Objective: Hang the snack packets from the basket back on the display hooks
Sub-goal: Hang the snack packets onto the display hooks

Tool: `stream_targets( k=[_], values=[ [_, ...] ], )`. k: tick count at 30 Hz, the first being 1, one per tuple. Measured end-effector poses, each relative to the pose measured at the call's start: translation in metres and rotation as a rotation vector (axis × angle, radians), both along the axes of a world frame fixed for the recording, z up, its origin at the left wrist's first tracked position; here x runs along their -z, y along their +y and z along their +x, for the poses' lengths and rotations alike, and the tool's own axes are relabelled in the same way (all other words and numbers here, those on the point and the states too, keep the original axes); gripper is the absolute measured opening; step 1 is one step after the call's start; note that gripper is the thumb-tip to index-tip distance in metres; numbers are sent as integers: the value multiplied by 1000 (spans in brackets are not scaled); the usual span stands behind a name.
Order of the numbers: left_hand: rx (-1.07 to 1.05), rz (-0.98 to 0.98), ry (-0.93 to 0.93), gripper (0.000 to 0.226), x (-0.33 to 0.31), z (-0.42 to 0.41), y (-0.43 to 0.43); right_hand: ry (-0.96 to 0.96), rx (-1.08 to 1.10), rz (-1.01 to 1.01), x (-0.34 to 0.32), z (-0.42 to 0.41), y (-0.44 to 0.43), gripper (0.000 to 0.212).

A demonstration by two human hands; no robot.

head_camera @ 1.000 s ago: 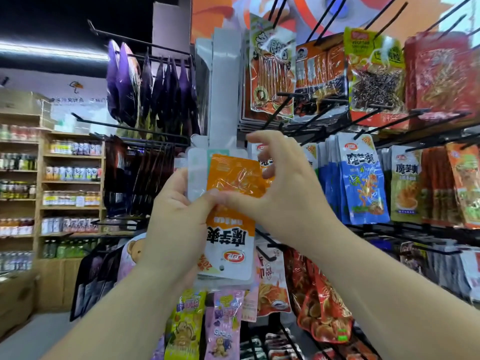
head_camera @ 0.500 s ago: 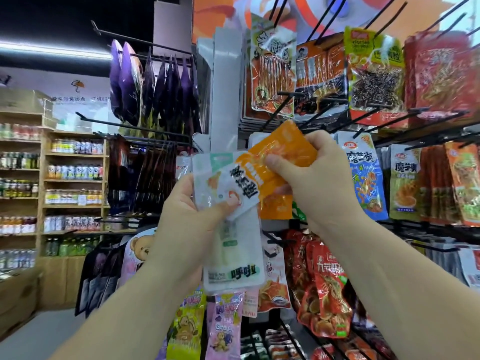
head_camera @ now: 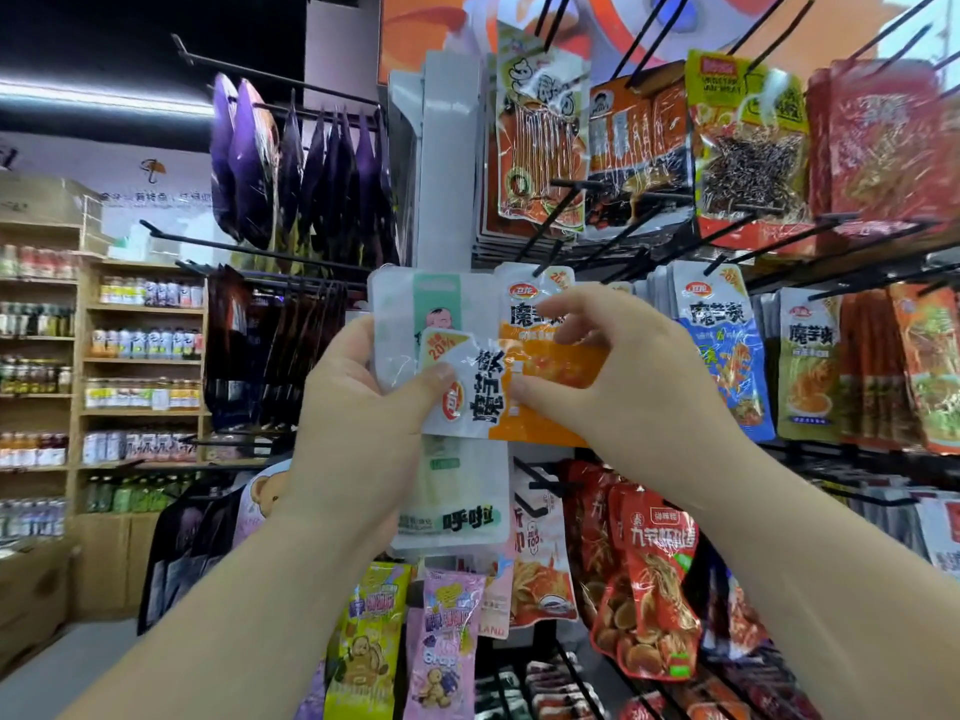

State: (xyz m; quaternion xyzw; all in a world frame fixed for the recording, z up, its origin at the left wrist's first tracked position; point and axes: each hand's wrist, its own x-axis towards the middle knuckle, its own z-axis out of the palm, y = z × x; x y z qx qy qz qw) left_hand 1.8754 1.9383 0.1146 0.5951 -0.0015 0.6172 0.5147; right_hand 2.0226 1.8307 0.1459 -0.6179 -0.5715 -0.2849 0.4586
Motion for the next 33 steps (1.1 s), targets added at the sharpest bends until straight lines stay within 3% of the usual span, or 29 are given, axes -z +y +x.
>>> stream_targets(
  k=[2,6,12,14,17,19,23,30,33],
  values=[
    [2,12,13,31,-1,5,-1,-47,56,-80,-3,-5,-1,44],
    [6,4,24,33,-4,10,2,-126,176,-194,-9,-6,-2,49],
    [17,-5,20,31,-4,13,2,-70,-18,-218,-4,3,5,35],
    [16,-13,29,29,-3,13,2,52,-103,-211,-6,9,2,26],
    [-22,-33,51,29,0,9,7,452,-400,-149,-9,15,-2,11],
    [-39,-56,63,30,2,7,12,628,-509,-75,-15,21,-1,13],
    [-57,-76,97,30,5,7,16,680,-504,50,-34,24,7,4],
    [-72,-66,124,32,8,9,16,625,-397,202,-50,22,27,41],
    [-81,-59,129,32,9,8,16,598,-397,242,-52,24,36,47]
  ],
)
